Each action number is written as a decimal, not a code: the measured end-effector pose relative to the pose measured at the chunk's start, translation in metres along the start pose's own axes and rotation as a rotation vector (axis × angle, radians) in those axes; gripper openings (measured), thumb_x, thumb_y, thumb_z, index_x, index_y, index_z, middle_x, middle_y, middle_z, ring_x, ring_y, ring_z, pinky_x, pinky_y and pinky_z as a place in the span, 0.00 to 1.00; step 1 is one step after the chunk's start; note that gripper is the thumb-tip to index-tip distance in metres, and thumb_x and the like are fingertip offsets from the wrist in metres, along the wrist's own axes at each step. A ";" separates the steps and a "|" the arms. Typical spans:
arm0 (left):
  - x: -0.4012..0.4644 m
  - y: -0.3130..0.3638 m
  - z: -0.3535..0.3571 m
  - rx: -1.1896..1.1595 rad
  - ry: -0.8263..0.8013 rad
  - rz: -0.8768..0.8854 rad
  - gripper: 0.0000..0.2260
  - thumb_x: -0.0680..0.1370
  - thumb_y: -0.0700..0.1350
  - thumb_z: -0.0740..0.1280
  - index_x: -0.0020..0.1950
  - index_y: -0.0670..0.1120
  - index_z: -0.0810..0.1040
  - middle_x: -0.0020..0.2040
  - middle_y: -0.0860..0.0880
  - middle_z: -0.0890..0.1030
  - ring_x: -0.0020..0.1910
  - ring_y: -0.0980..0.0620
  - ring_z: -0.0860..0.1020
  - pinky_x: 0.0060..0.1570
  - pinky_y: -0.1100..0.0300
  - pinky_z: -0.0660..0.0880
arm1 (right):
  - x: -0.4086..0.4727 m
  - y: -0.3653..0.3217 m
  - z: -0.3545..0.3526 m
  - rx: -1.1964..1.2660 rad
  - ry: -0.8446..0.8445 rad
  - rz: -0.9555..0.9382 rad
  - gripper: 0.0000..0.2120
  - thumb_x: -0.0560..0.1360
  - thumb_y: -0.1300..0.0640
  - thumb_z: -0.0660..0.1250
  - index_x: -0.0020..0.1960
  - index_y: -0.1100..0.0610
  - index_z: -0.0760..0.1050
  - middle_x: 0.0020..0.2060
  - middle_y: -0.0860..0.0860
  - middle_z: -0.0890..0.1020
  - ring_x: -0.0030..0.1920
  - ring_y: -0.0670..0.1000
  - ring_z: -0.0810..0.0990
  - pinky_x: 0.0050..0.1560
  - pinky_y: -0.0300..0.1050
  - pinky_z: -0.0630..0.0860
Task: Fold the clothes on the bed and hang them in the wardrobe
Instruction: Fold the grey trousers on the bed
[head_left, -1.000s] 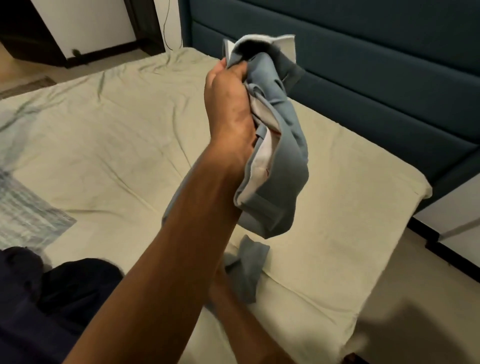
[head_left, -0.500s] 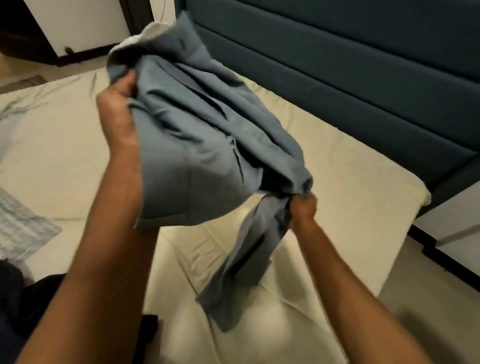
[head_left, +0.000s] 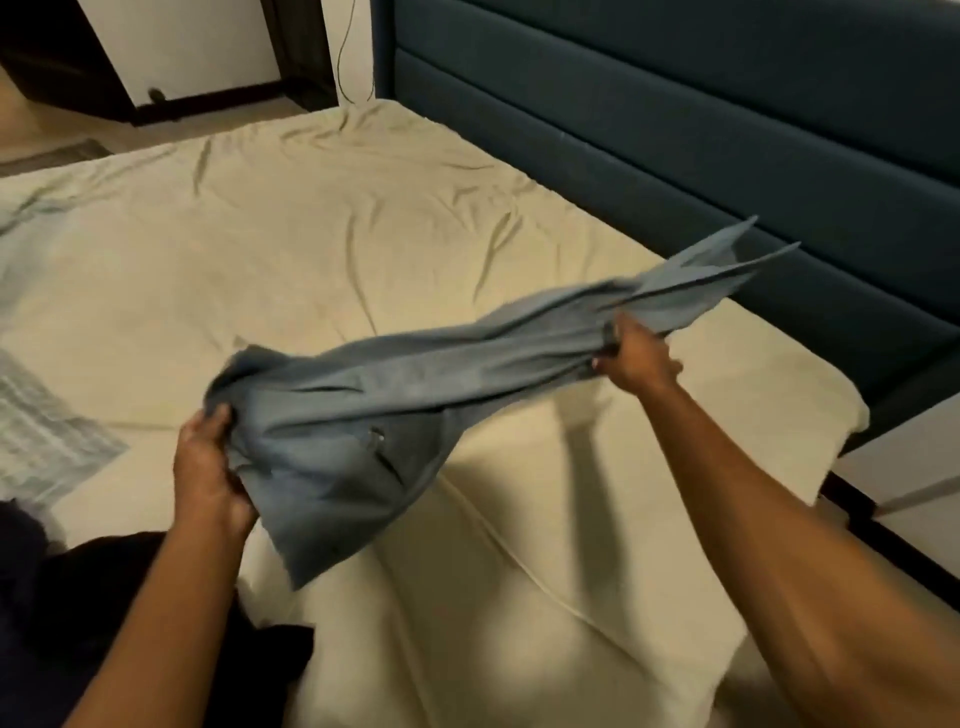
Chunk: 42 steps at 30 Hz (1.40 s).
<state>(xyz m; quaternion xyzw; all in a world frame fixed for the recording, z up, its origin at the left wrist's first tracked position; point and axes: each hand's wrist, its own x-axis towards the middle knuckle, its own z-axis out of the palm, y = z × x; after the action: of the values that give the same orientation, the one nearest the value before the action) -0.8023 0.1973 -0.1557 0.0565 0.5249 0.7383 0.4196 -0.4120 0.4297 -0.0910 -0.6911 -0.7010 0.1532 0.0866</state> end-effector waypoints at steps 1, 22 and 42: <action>-0.007 -0.024 -0.019 0.103 0.053 -0.106 0.16 0.79 0.49 0.64 0.65 0.48 0.77 0.52 0.46 0.81 0.41 0.49 0.82 0.39 0.57 0.80 | -0.021 0.008 0.034 -0.007 -0.153 0.093 0.34 0.77 0.50 0.69 0.78 0.50 0.57 0.74 0.58 0.66 0.70 0.65 0.67 0.68 0.65 0.64; -0.056 -0.138 -0.050 0.228 0.295 -0.316 0.09 0.76 0.35 0.65 0.55 0.43 0.78 0.49 0.43 0.80 0.48 0.43 0.77 0.42 0.54 0.74 | -0.183 -0.019 0.221 0.102 -0.412 -0.114 0.27 0.80 0.50 0.64 0.77 0.53 0.61 0.71 0.55 0.71 0.67 0.60 0.71 0.63 0.53 0.71; -0.087 -0.078 -0.121 1.243 0.166 -0.003 0.11 0.79 0.47 0.66 0.60 0.48 0.73 0.50 0.50 0.80 0.51 0.44 0.79 0.52 0.49 0.74 | -0.182 -0.019 0.235 1.005 -0.266 0.623 0.21 0.82 0.41 0.58 0.50 0.58 0.77 0.41 0.55 0.82 0.39 0.55 0.79 0.41 0.50 0.78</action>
<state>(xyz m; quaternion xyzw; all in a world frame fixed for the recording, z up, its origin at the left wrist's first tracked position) -0.7663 0.0573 -0.2425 0.2317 0.8872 0.2962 0.2673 -0.5026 0.2267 -0.2883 -0.7133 -0.3123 0.5687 0.2650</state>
